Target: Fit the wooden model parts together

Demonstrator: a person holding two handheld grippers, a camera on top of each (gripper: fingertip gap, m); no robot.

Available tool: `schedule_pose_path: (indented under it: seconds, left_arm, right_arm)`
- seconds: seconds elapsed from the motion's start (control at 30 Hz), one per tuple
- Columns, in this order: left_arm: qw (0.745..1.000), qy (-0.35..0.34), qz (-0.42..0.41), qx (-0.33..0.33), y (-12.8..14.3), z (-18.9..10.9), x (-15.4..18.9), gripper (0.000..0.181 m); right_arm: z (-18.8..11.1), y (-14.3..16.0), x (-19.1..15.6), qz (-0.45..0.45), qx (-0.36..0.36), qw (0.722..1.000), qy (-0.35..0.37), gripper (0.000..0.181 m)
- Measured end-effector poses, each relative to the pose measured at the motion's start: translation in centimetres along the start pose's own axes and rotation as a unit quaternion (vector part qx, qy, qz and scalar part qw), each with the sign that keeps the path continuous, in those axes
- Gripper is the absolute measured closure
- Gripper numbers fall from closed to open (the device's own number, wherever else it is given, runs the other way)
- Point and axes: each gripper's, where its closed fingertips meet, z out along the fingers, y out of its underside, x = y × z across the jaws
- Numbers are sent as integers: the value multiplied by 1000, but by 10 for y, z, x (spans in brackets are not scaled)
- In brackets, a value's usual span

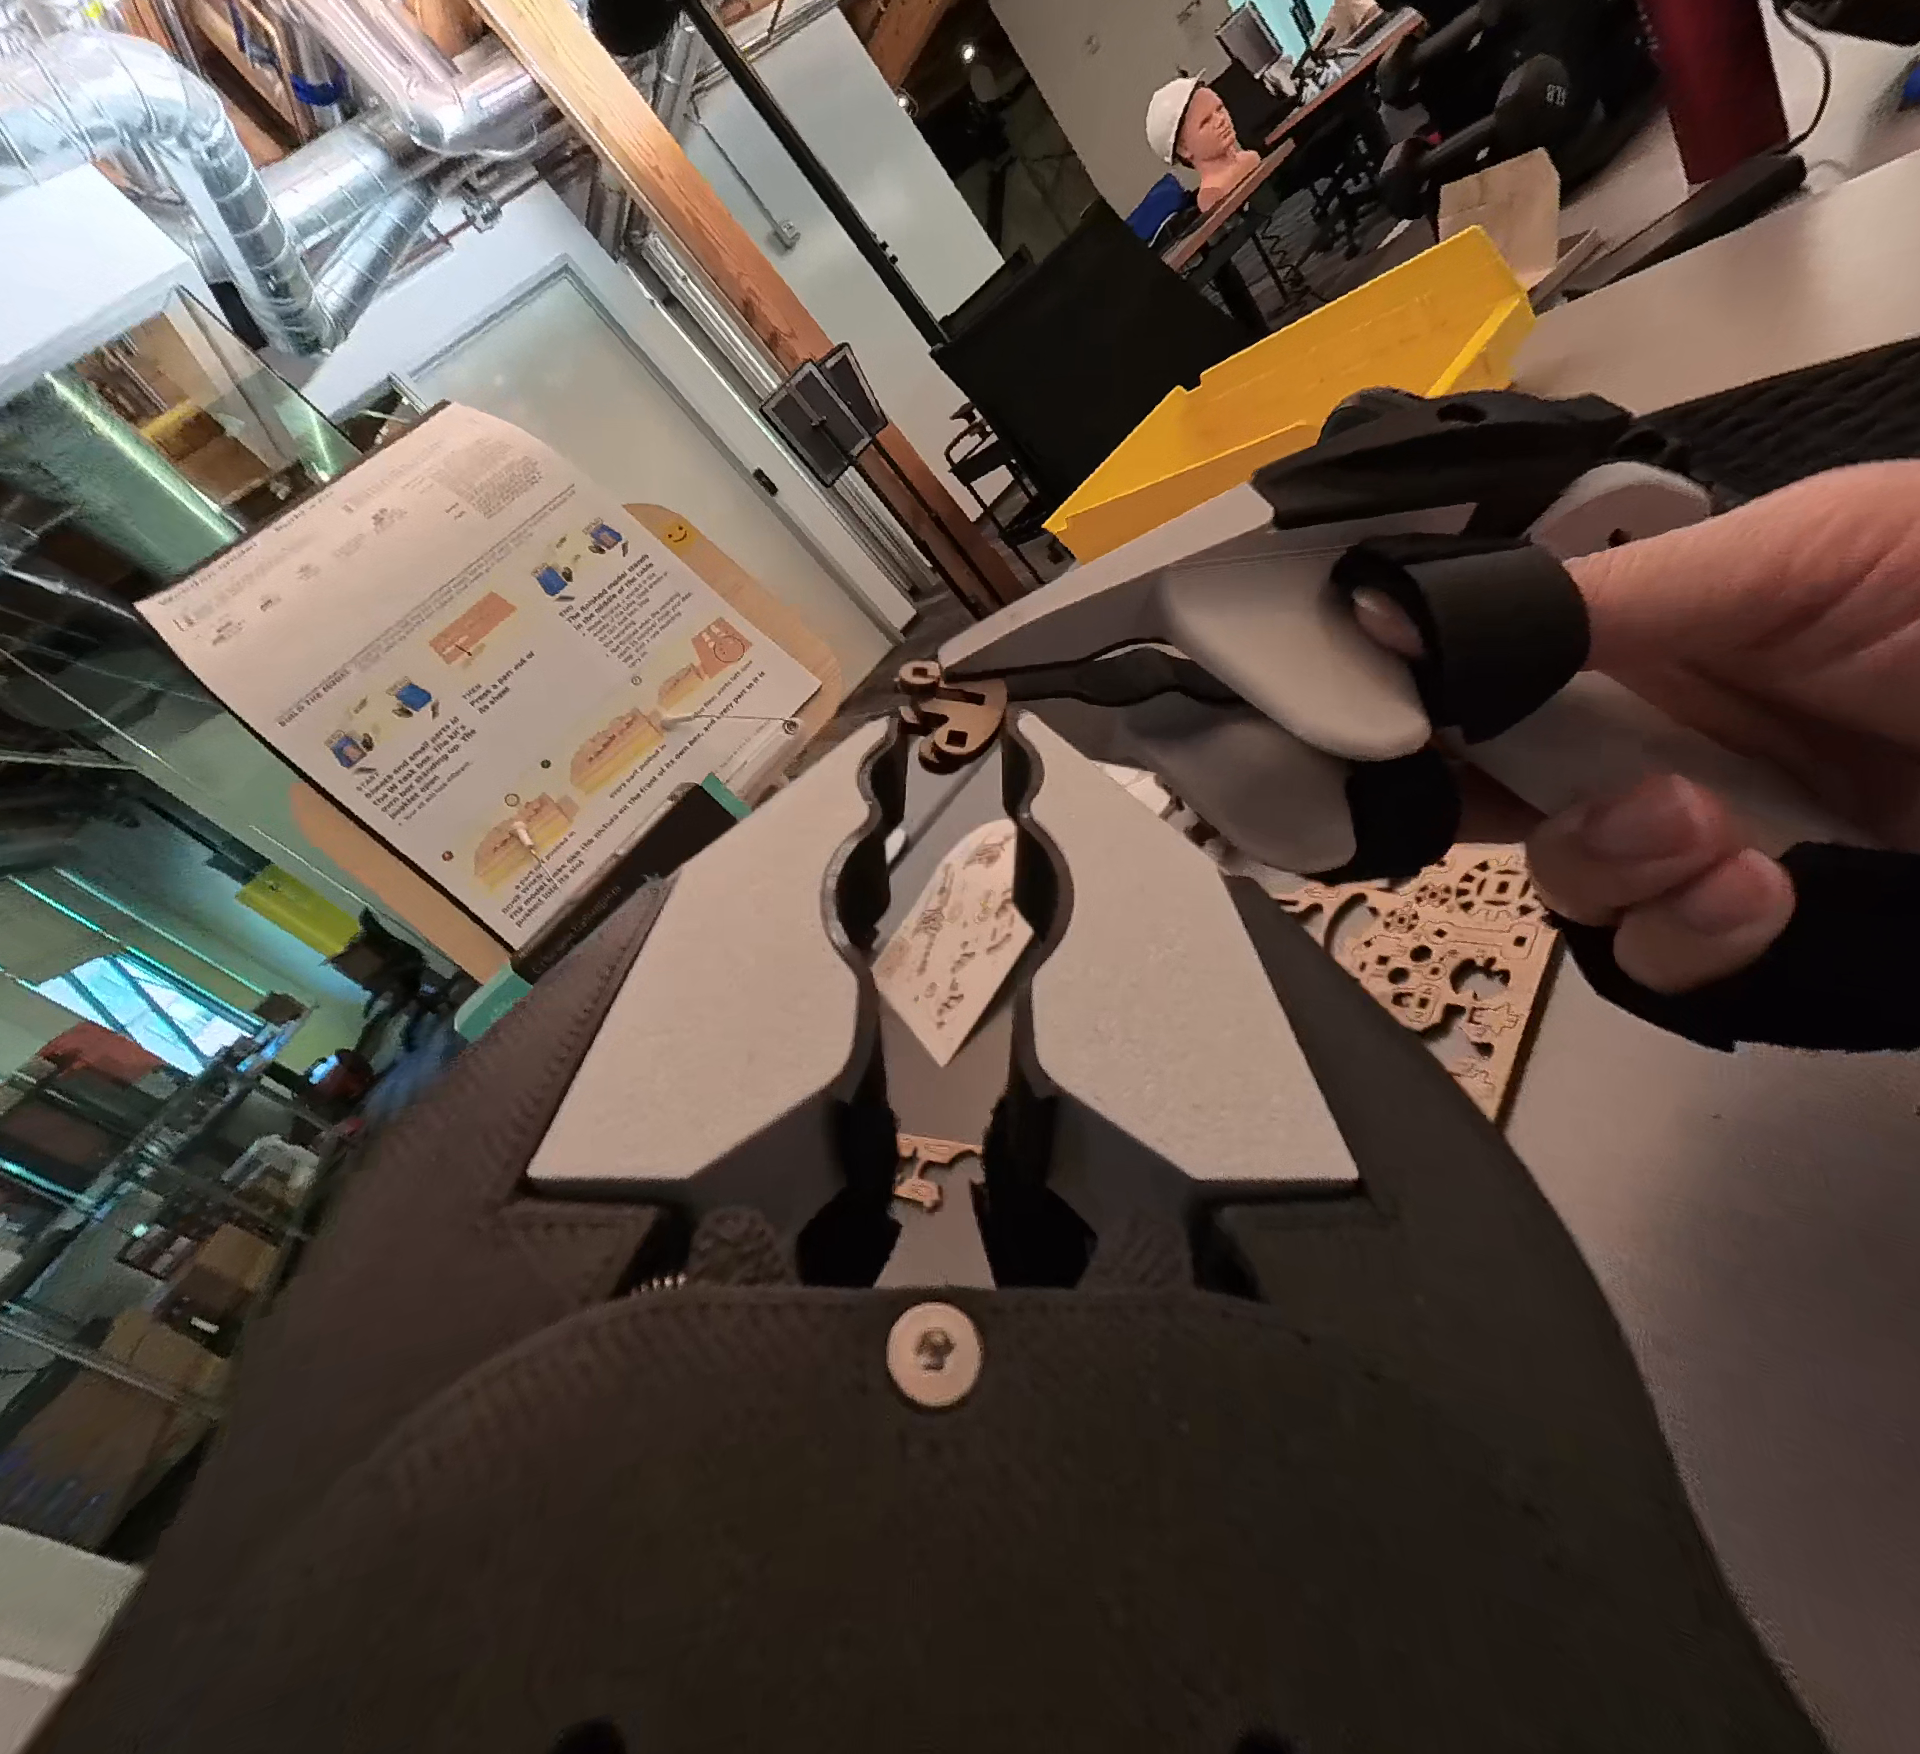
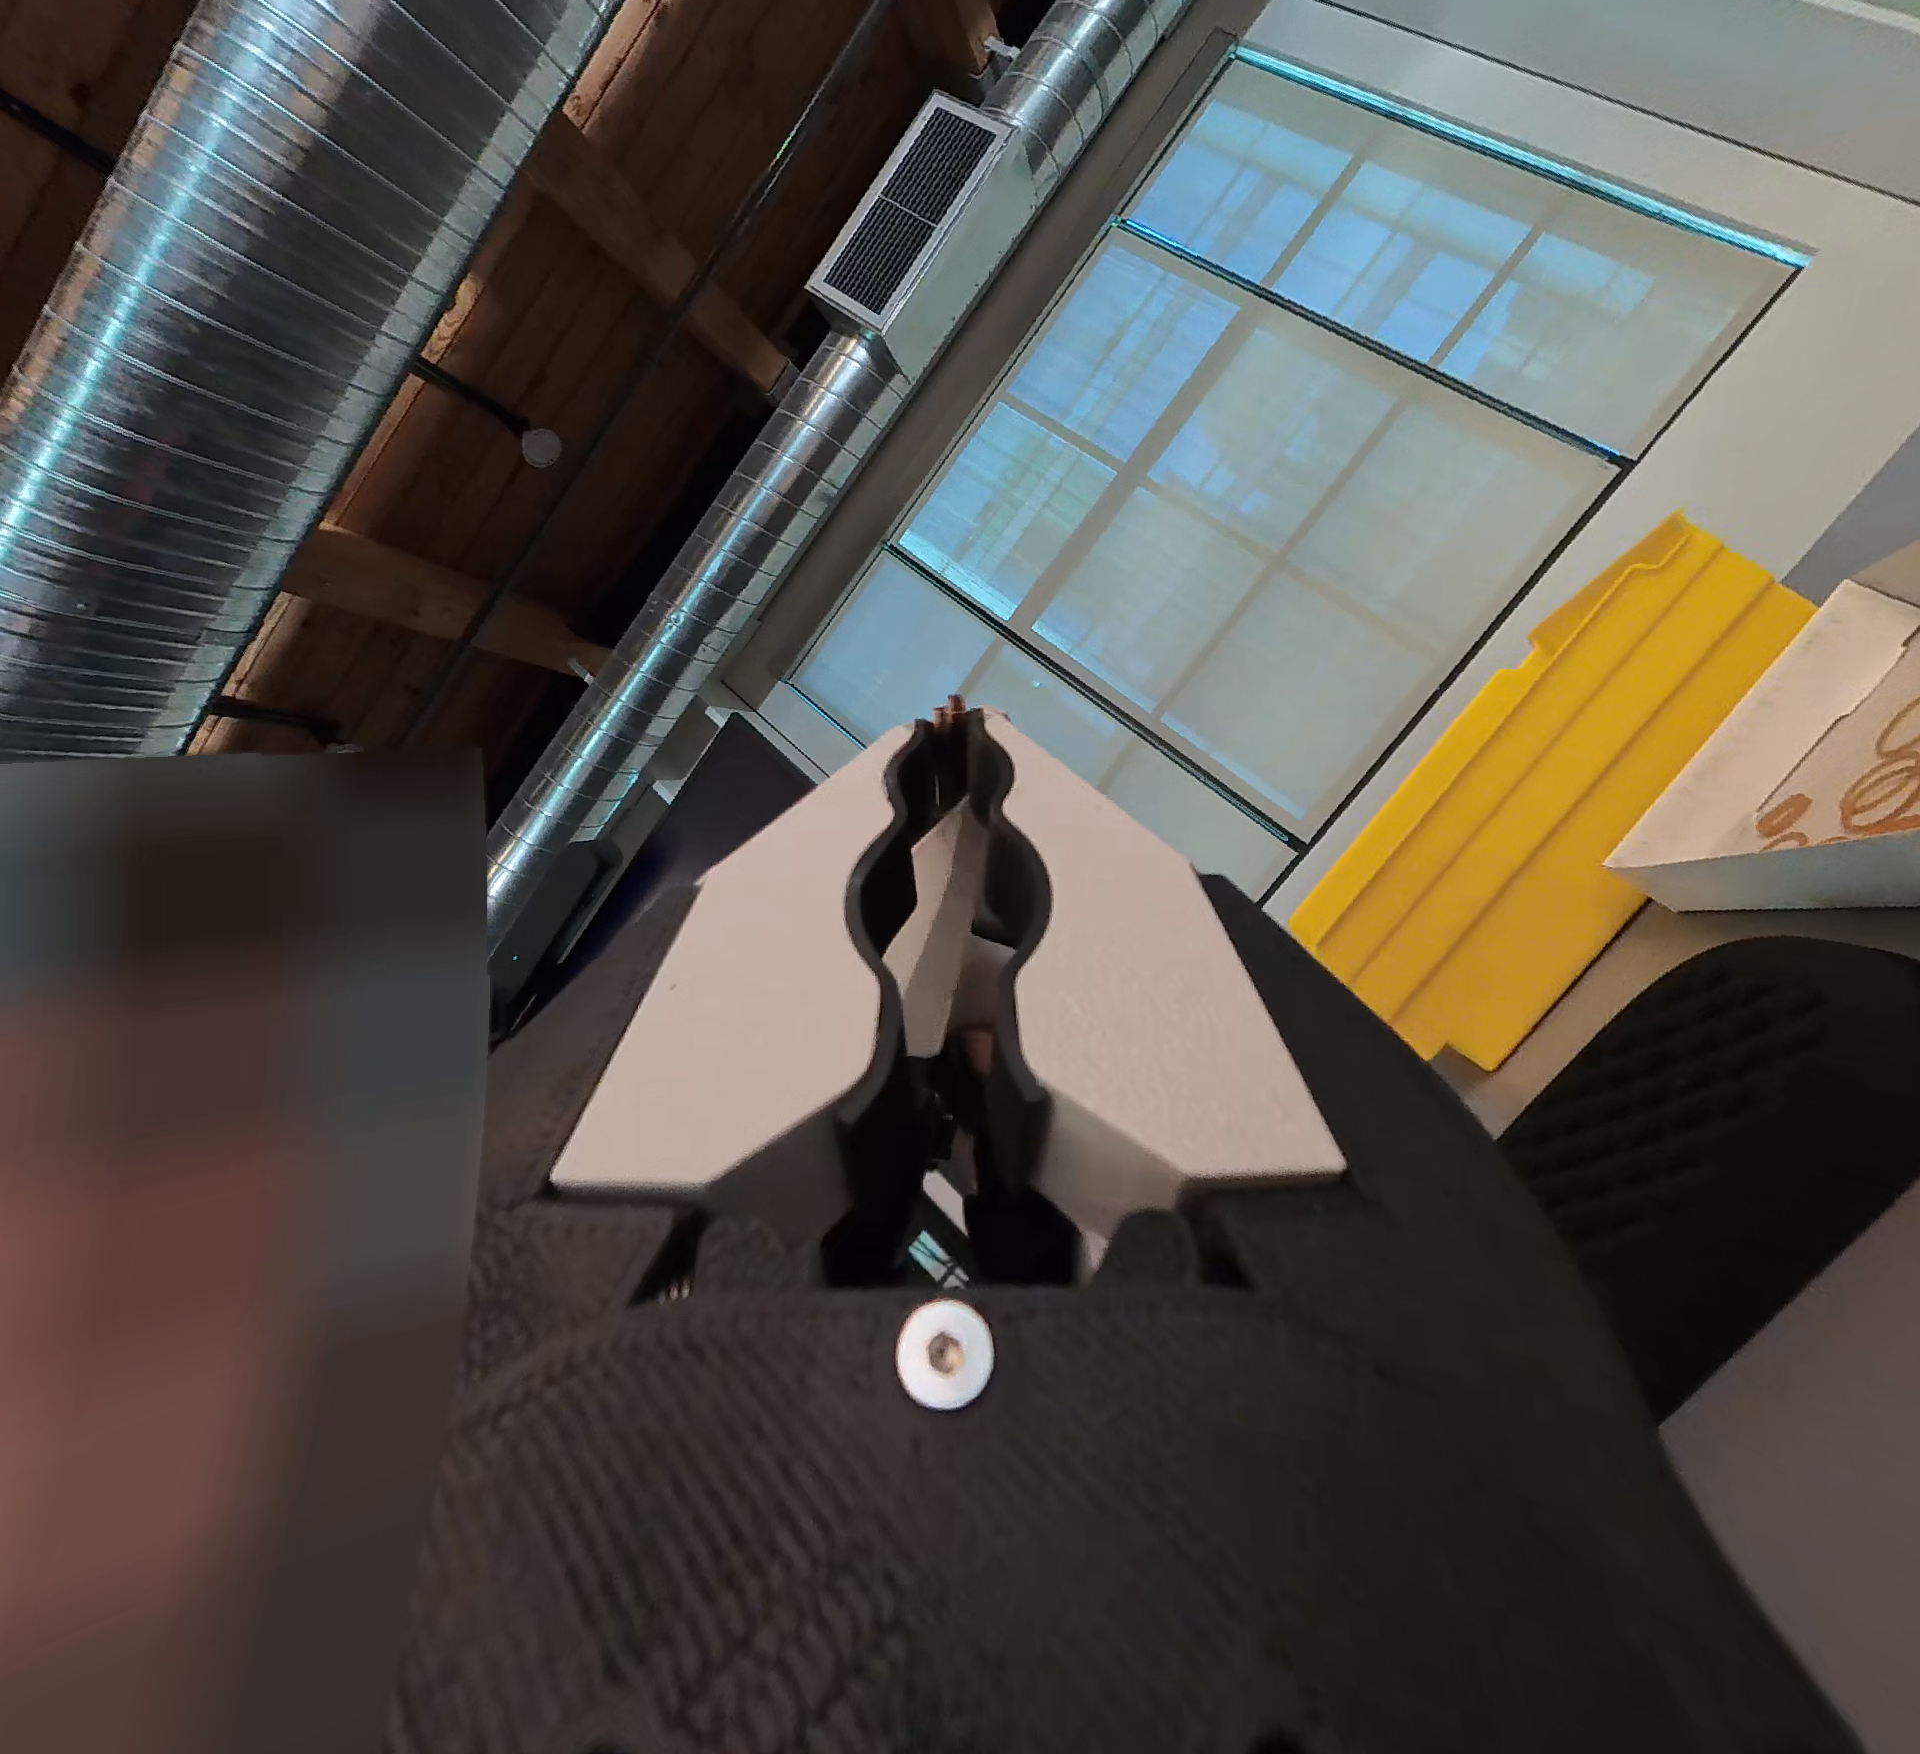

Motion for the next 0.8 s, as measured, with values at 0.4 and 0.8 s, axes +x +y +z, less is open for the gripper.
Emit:
schedule_pose_path:
  seconds: [0.4,0.8]
  left_arm:
    - [1000,-12,17,8,3,4,4,164]
    - [999,8,28,13,4,3,5,167]
  right_arm:
    - [-6,0,3,-7,14,1000,12,177]
    - [-6,0,4,-26,15,999,32,176]
